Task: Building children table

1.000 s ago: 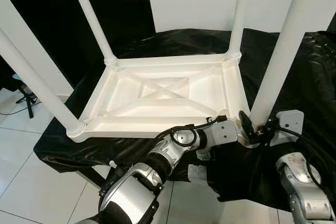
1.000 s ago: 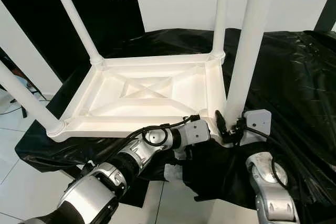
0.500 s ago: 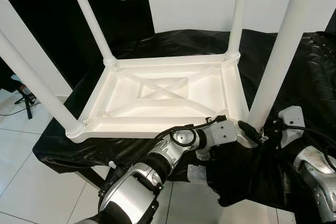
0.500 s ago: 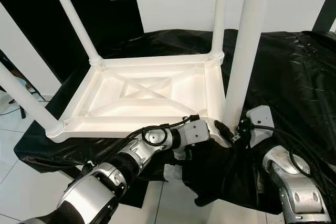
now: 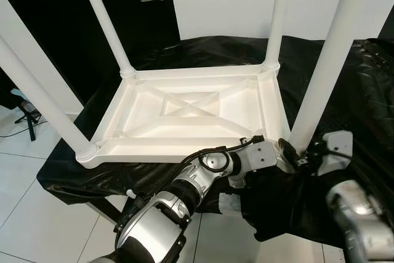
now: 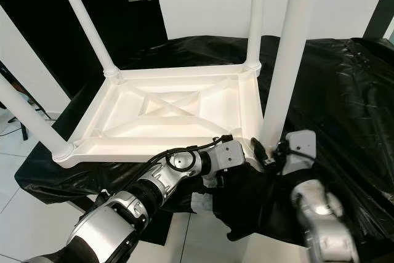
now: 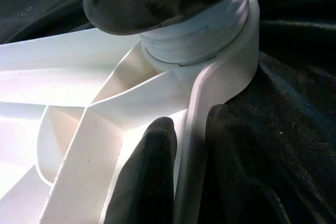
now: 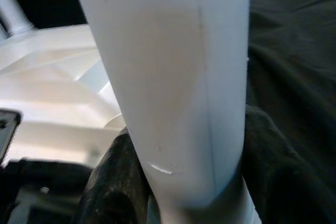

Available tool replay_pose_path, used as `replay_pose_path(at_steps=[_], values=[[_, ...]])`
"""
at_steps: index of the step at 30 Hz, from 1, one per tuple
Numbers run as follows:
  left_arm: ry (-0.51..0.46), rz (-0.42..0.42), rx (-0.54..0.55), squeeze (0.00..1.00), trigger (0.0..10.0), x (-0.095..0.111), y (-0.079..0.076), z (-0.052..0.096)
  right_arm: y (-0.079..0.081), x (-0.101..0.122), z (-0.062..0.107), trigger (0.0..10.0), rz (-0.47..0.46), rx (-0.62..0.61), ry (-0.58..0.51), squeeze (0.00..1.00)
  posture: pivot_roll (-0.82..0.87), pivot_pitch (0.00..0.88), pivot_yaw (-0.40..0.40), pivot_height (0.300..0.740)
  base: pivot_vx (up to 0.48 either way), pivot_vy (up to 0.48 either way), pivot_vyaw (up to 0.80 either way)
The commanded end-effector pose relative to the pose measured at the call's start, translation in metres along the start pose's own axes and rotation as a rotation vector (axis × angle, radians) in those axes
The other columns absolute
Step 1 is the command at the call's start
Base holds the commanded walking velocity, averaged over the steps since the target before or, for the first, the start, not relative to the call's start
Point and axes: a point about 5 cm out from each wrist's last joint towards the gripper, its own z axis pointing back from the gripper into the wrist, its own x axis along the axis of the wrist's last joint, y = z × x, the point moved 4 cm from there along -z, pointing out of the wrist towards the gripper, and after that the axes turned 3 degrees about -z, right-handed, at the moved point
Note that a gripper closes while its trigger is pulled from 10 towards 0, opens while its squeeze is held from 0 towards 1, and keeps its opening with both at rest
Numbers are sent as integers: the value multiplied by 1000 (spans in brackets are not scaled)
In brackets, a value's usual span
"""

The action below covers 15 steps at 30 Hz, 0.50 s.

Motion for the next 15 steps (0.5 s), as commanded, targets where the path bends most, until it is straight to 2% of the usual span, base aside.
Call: replay_pose_path(at_steps=[1, 5, 9, 12, 13, 14, 15], values=[[181, 100, 0, 0, 10000, -42, -35, -3, -10, -4, 7, 0, -13, -146, -17, 0, 17, 0, 84, 740, 0, 0, 0], [187, 98, 2, 0, 10000, -44, -34, -2, -19, 3, 14, 0, -46, -331, -84, 0, 18, 0, 83, 740, 0, 0, 0], [188, 98, 0, 0, 10000, -44, -35, -2, -20, 10, 13, 0, -58, -382, -123, 0, 24, 0, 77, 740, 0, 0, 0], [187, 100, 3, 0, 10000, -44, -35, -3, -18, 7, 13, 0, -50, -359, -107, 0, 24, 0, 74, 740, 0, 0, 0], [187, 101, 4, 0, 10000, -43, -35, -3, -16, 6, 12, 4549, -44, -347, -101, 0, 23, 0, 73, 740, 0, 0, 0], [187, 101, 4, 0, 10000, -43, -35, -3, -16, 6, 12, 4549, -44, -347, -101, 0, 23, 0, 73, 740, 0, 0, 0], [187, 102, 4, 0, 10000, -43, -35, -3, -12, 4, 9, 10000, -36, -311, -88, 39, 20, 0, 72, 740, 0, 0, 0]])
